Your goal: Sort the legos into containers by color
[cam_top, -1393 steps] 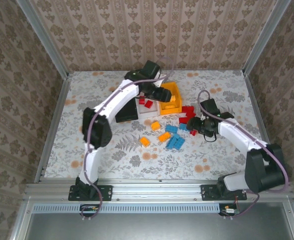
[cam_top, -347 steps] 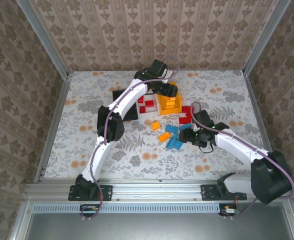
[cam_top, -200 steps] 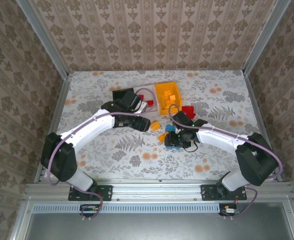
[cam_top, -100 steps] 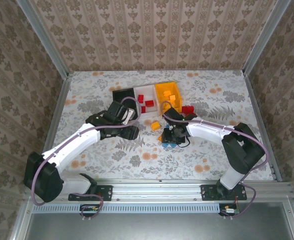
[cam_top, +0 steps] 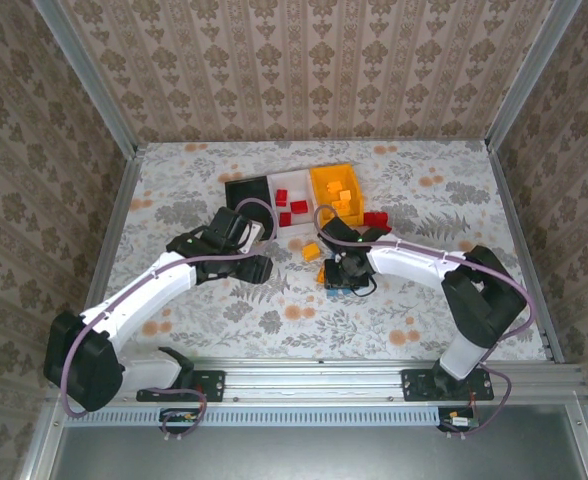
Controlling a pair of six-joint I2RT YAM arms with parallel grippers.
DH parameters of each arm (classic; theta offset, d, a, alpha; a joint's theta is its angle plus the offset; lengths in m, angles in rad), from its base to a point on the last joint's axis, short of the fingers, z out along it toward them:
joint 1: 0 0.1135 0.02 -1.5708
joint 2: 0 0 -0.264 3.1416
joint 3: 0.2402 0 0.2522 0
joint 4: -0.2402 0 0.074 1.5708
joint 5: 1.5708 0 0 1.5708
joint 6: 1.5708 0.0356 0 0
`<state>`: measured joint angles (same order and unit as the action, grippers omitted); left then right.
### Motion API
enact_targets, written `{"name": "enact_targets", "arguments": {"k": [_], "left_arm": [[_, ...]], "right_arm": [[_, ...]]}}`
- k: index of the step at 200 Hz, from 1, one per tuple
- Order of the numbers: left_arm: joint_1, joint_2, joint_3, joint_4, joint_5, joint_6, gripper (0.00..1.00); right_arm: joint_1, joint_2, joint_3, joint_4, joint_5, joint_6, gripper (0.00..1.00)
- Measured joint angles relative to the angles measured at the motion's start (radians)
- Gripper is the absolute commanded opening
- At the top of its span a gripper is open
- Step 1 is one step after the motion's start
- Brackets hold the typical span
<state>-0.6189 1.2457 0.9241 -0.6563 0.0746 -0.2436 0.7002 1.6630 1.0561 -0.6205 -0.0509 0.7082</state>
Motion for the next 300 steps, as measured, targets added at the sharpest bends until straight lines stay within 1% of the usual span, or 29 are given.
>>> {"name": "enact_targets", "arguments": {"k": [41, 50, 63, 75, 92, 128, 141, 157, 173, 194, 218, 265, 300], "left_arm": [[0.006, 0.0, 0.0, 0.007, 0.007, -0.001, 0.75], [0.007, 0.0, 0.0, 0.008, 0.008, -0.004, 0.75], [0.009, -0.002, 0.0, 0.007, 0.008, -0.007, 0.75], [0.011, -0.008, -0.002, 0.007, 0.008, -0.011, 0.75], [0.012, -0.021, -0.007, 0.007, 0.008, -0.012, 0.75], [0.013, -0.046, -0.021, 0.006, 0.008, -0.016, 0.75], [0.017, -0.058, -0.025, 0.003, 0.008, -0.016, 0.75], [0.026, -0.077, -0.029, -0.003, 0.007, -0.016, 0.75], [0.037, -0.097, -0.037, -0.005, 0.007, -0.016, 0.75], [0.045, -0.117, -0.051, -0.009, 0.007, -0.016, 0.75], [0.054, -0.125, -0.058, -0.01, 0.008, -0.016, 0.75], [0.065, -0.125, -0.058, -0.01, 0.018, -0.016, 0.75], [0.072, -0.125, -0.058, -0.01, 0.031, -0.018, 0.75]], "right_arm": [[0.018, -0.078, 0.024, -0.044, 0.015, 0.002, 0.32], [0.018, -0.091, 0.036, -0.047, 0.015, 0.002, 0.38], [0.018, -0.094, 0.056, -0.058, 0.018, -0.005, 0.52], [0.018, -0.088, 0.069, -0.066, 0.018, -0.003, 0.57], [0.019, -0.064, 0.076, -0.072, 0.019, -0.005, 0.59], [0.021, 0.025, 0.08, -0.08, 0.023, -0.009, 0.59], [0.021, 0.058, 0.087, -0.085, 0.027, -0.018, 0.59], [0.021, 0.096, 0.104, -0.089, 0.036, -0.027, 0.56], [0.021, 0.119, 0.128, -0.106, 0.047, -0.036, 0.5], [0.021, 0.136, 0.147, -0.107, 0.055, -0.05, 0.38], [0.023, 0.139, 0.152, -0.106, 0.065, -0.05, 0.27], [0.026, 0.122, 0.153, -0.117, 0.077, -0.053, 0.26], [0.034, 0.032, 0.164, -0.132, 0.078, -0.053, 0.26]]}}
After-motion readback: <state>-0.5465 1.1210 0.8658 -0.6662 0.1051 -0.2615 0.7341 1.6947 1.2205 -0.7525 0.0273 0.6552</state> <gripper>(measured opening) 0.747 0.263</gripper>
